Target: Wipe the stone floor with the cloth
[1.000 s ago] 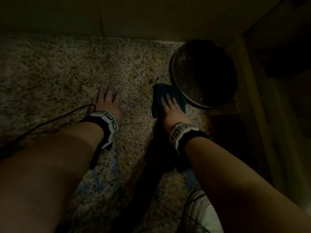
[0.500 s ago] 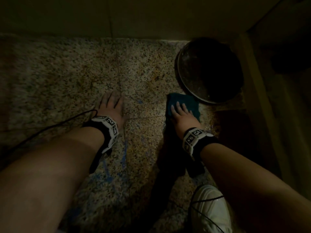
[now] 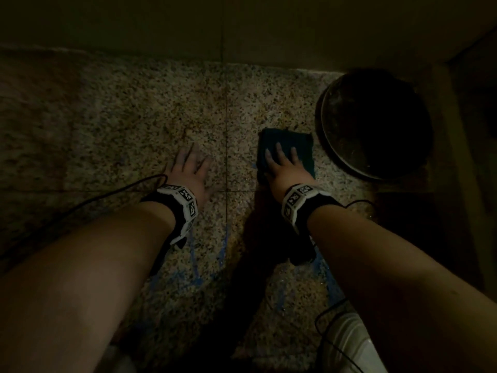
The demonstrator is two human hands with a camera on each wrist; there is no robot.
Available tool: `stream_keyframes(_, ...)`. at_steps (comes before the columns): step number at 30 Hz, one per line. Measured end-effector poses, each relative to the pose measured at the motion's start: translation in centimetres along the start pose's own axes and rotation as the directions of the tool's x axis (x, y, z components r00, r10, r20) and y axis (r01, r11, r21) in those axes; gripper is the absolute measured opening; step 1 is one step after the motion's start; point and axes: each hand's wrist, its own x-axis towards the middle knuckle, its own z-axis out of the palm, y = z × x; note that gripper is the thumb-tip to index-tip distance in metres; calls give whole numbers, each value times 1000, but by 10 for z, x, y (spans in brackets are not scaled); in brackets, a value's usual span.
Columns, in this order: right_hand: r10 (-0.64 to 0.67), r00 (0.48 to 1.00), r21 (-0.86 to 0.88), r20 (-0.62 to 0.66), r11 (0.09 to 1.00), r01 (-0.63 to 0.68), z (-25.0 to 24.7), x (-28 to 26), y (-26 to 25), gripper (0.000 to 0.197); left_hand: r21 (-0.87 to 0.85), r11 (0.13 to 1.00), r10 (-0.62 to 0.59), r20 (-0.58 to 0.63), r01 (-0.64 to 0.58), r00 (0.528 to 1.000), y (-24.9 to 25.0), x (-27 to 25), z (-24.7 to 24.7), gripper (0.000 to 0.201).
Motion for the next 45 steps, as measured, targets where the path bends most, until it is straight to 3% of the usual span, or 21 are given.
stream_keyframes(3, -93, 996, -65, 4, 994, 93, 19, -20, -3, 55, -23, 995, -100, -4, 100, 995, -7, 1, 2, 77)
stream_keyframes(6, -127, 992, -110, -7, 986, 126, 37, -33, -9, 59, -95, 982, -168, -6, 166, 986, -17, 3, 4, 68)
stream_keyframes(20, -11, 1000, 13, 29, 1000, 10, -6, 17, -67, 62, -50, 987, -152, 64, 155, 986, -31, 2, 4, 67)
stream_keyframes(27, -51, 995, -35, 87, 998, 54, 19, -3, -65, 68, -188, 965, -174, 67, 184, 982, -37, -17, 6, 69)
stream_keyframes(33, -40, 986, -12, 159, 999, 42, 14, -16, -80, 62, -164, 950, -249, 123, 267, 961, -56, -43, 8, 72)
stream_keyframes(35, -59, 990, -52, 129, 996, 66, 5, -18, -79, 60, -213, 938, -258, 101, 274, 961, -63, -53, 9, 71)
stream_keyframes(39, -94, 988, -299, 126, 946, 128, 2, -15, -66, 65, -255, 912, -304, 104, 321, 947, -75, -66, 13, 71)
stream_keyframes(45, -101, 975, -337, 199, 927, 165, 3, -12, -62, 66, -183, 911, -346, 154, 371, 926, -95, -64, 22, 81)
